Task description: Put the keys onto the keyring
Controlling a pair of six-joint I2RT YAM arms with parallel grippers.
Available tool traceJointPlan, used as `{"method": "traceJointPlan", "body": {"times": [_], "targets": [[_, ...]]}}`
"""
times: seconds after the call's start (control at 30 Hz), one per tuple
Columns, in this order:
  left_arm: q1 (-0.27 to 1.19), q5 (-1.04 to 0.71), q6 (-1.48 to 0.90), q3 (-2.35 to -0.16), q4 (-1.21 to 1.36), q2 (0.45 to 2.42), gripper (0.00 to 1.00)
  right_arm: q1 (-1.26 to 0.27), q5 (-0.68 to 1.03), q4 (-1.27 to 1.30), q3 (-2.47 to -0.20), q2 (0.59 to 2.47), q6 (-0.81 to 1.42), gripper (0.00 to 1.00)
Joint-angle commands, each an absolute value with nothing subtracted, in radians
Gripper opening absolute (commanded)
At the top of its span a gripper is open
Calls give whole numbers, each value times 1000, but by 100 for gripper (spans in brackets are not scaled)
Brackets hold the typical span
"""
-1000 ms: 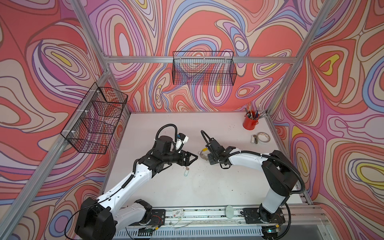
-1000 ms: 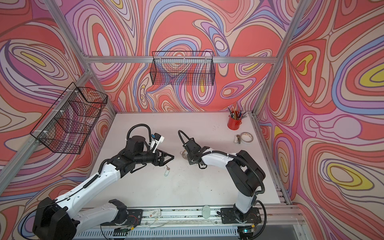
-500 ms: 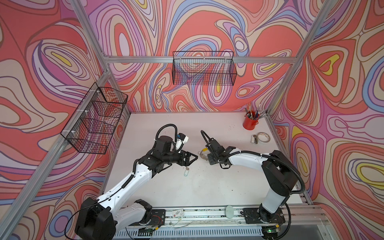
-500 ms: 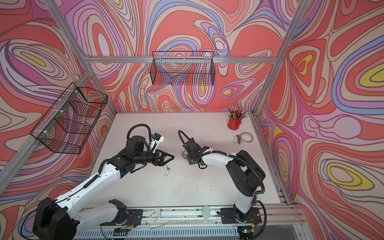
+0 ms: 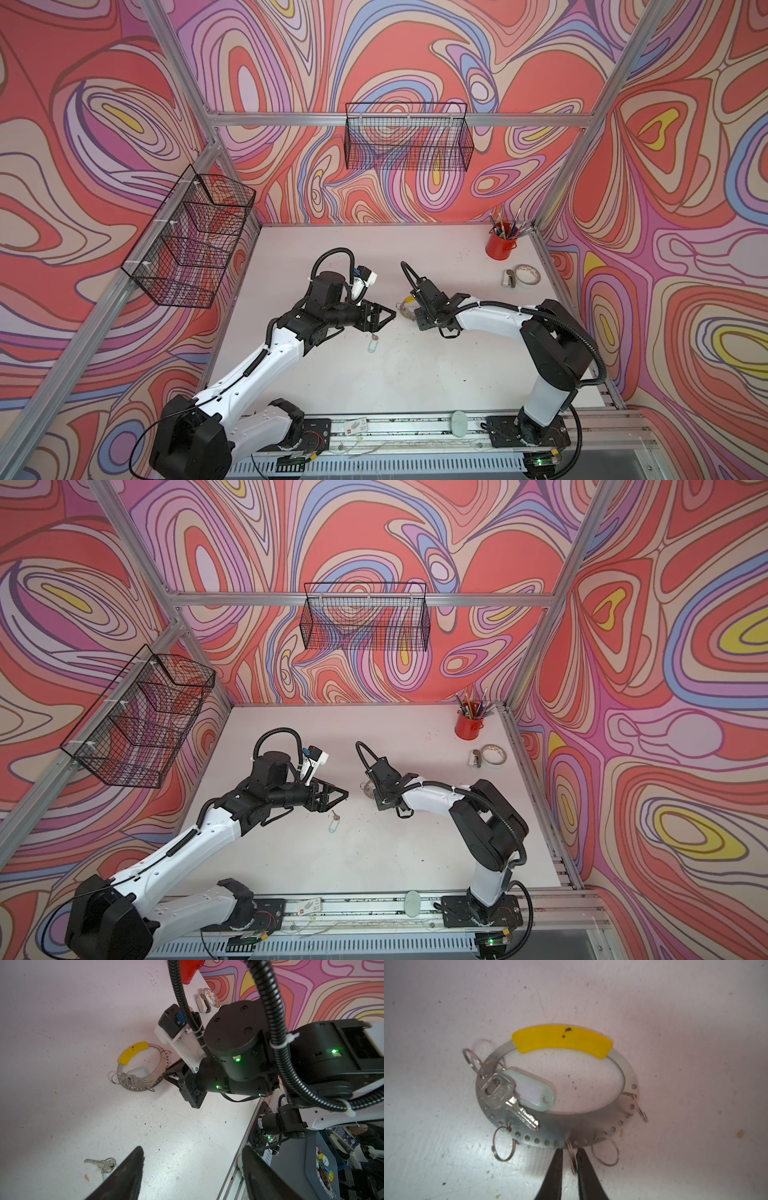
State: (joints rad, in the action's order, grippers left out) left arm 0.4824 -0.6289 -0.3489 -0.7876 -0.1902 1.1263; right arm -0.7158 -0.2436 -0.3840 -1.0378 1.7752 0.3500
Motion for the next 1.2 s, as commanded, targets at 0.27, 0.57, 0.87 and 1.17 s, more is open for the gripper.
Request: {"method": "traceJointPlan", "body": {"times": [0.27,0.57,0.87,1.17], "targets": [[476,-643,-348,-779,-169,1104,77,-719,-253,-376,-1042,1773,347,3],[463,-635,-344,-737,-100,1031,100,-710,-217,-153,-931,1661,271,0],[437,-536,-336,-664,-32,881,99,-676,-29,163,-825,1535,77,0],[436,-529,-172,-805,-191,906,81,-540,328,507,-679,1403,1,0]]}}
